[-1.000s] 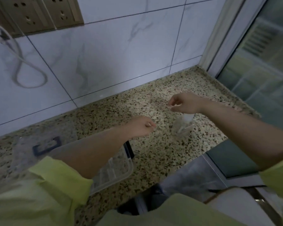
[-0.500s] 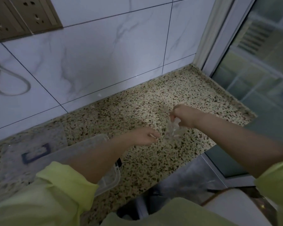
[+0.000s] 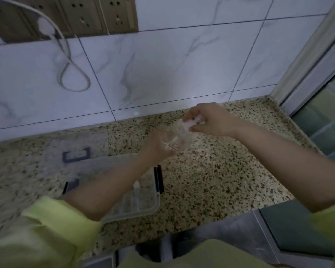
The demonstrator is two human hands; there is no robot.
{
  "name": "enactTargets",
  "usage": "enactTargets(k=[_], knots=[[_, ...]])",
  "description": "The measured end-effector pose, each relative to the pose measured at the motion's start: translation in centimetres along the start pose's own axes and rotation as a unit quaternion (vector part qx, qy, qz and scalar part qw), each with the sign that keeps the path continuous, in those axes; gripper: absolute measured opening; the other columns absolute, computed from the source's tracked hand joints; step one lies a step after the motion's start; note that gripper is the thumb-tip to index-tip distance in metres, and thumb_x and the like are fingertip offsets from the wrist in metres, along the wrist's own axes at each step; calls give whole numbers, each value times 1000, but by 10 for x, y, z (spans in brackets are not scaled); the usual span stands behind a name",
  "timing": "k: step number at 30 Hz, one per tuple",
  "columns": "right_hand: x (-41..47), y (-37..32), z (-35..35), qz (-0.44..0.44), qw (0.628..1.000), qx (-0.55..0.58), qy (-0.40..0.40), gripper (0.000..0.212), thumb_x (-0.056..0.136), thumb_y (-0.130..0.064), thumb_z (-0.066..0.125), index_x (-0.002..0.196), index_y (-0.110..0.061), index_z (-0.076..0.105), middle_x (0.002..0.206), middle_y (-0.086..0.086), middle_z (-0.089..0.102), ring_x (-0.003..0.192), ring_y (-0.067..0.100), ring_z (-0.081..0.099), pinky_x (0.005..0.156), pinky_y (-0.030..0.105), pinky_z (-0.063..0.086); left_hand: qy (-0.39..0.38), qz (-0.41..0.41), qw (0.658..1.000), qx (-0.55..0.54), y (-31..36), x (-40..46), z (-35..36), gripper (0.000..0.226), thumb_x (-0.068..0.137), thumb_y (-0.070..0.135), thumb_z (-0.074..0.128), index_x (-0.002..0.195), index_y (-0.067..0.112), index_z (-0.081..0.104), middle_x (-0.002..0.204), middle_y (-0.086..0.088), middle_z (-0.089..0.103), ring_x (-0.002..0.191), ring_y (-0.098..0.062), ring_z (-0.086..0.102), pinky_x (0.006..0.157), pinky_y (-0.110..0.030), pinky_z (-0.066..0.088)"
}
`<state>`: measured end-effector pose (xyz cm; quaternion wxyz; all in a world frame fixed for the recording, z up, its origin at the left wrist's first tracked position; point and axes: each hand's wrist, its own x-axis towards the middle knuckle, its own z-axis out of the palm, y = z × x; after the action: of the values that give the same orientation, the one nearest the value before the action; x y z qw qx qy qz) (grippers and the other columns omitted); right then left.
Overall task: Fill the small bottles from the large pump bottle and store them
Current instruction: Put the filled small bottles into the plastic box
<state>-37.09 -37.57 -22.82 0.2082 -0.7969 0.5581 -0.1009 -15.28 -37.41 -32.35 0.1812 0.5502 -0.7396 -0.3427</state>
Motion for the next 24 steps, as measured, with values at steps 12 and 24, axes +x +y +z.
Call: enactTargets(k=[12,24], knots=[[67,-95,60,-82,985,109,-105,32,81,-24,85,103,-40,69,101,-21,67,91,-11,62,73,7,46,55,-27,997,50,-105,-89,-114,69,65,31,93,123,15,57,109,6,54,101,-9,52,86,-22,46],[88,-130,175,-93,924,-28,-371,49,96,-25,69,135,-33,40,105,-17,57,95,8,62,88,32,55,-258,-63,946,187,-161,-119,-130,57,92,56,59,134,17,56,120,-3,60,107,-20,57,90,-33,48]])
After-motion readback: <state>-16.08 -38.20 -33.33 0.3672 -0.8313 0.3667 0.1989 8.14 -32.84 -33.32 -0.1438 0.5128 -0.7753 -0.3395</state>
